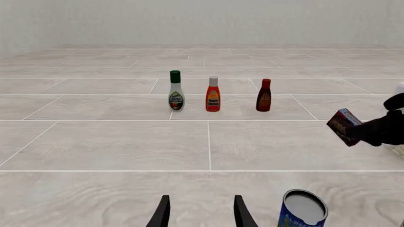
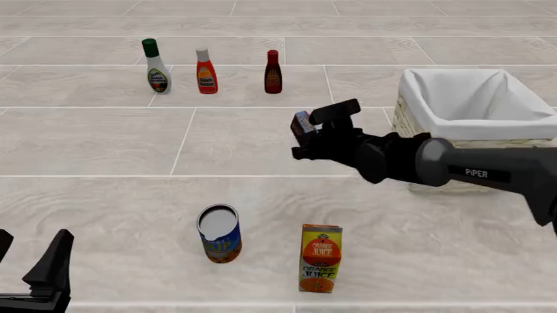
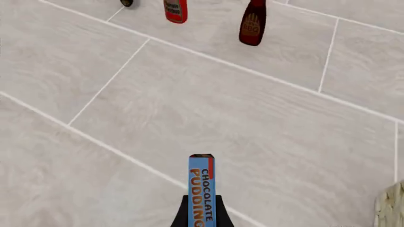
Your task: Pick the chocolate pudding and place it in the basket.
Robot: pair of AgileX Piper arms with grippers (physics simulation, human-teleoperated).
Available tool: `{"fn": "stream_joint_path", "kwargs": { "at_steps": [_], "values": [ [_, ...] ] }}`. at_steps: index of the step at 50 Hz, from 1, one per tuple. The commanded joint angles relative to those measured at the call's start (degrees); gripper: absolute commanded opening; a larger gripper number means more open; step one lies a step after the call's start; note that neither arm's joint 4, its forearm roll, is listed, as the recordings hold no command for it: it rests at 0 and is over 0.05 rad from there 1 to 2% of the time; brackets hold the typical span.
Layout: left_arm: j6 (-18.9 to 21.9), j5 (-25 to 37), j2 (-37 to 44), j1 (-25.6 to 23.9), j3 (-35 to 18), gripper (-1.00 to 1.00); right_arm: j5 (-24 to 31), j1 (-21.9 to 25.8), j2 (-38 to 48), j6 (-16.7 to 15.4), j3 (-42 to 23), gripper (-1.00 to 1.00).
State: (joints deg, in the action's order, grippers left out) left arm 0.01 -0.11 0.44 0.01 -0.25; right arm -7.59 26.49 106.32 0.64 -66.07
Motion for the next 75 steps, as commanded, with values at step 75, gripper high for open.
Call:
{"fn": "stream_joint_path", "kwargs": {
  "at_steps": [75],
  "values": [
    [0.0, 0.0, 0.01, 0.0, 0.0, 1.0, 24.59, -17.6, -17.1, 0.18, -18.18, -1.0]
  ]
}}
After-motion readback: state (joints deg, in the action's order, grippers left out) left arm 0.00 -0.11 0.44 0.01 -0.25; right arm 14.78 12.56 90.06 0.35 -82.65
